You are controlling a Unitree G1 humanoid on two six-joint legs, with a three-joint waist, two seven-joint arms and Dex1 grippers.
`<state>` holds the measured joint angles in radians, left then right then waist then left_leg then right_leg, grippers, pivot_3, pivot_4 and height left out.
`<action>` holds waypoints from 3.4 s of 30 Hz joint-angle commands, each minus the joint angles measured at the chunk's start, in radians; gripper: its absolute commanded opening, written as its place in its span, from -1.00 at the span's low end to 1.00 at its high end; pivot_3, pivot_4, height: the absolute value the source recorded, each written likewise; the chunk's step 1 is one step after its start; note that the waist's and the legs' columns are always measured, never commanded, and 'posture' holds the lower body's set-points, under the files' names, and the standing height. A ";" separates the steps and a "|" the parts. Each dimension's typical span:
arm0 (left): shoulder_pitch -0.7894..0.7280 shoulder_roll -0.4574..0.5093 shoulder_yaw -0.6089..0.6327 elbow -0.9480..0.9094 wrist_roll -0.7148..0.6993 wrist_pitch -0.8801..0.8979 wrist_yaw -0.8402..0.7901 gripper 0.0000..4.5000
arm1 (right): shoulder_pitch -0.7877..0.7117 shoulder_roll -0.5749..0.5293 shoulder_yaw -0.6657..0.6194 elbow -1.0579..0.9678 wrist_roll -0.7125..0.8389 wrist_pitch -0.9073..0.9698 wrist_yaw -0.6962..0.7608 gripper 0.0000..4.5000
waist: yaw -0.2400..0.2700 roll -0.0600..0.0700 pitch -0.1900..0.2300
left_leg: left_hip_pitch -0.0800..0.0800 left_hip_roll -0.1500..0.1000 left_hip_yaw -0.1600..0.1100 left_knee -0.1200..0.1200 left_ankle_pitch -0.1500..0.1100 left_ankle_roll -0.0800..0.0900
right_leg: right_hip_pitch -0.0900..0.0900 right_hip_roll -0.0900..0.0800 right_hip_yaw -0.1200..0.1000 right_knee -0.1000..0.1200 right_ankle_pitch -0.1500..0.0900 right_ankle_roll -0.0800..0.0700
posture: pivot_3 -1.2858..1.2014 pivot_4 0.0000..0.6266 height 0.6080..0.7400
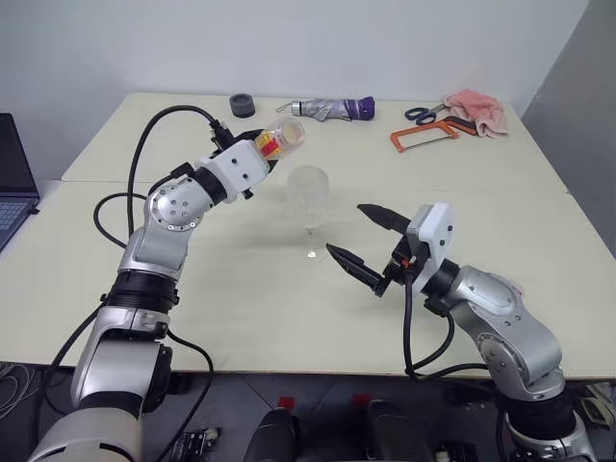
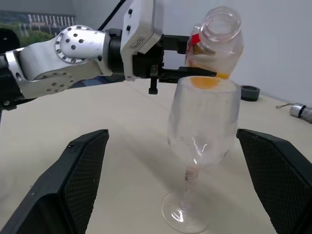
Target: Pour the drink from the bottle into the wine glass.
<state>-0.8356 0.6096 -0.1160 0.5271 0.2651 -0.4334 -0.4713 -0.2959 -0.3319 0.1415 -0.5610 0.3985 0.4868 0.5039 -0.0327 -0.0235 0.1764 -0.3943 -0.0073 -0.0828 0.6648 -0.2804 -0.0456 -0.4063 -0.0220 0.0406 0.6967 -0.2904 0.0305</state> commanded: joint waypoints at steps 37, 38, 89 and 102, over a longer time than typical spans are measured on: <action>-0.265 0.178 -0.156 0.248 0.471 -0.428 0.463 -0.26 | -0.037 0.007 -0.008 -0.009 0.005 0.035 -0.031 1.00 | -0.001 0.000 0.000 | -0.001 -0.001 0.002 0.000 0.000 0.000 | -0.001 0.000 -0.001 0.000 0.000 0.000 | 0.03 -0.52 1.00; -0.268 0.179 -0.158 0.251 0.474 -0.429 0.467 -0.26 | -0.036 0.008 -0.008 -0.009 0.005 0.033 -0.031 1.00 | -0.001 0.000 0.000 | -0.001 -0.001 0.002 0.000 0.000 0.000 | -0.001 0.000 -0.001 0.000 0.000 0.000 | 0.03 -0.52 1.00; -0.264 0.123 -0.148 0.318 0.281 -0.387 0.365 -0.26 | -0.028 0.020 0.000 -0.017 -0.009 0.015 -0.035 1.00 | -0.001 0.000 0.000 | -0.001 -0.001 0.002 0.001 0.000 0.000 | -0.001 0.000 -0.001 0.001 0.000 0.000 | 0.03 -0.52 1.00; 0.040 0.011 0.114 -0.055 -0.333 0.128 -0.033 -0.26 | -0.083 -0.025 0.018 -0.034 0.023 0.046 0.067 1.00 | -0.017 0.000 0.000 | -0.001 0.000 0.000 0.001 0.002 -0.003 | -0.001 0.000 0.000 0.002 0.000 0.000 | 0.03 -0.52 1.00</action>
<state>-0.8146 0.6114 -0.0702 0.5456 0.0074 -0.3932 -0.4949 -0.3535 -0.3440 0.1587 -0.5478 0.3882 0.5183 0.5417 -0.0501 -0.0233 0.1762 -0.3951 -0.0067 -0.0829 0.6662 -0.2785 -0.0488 -0.4073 -0.0223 0.0405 0.6987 -0.2904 0.0304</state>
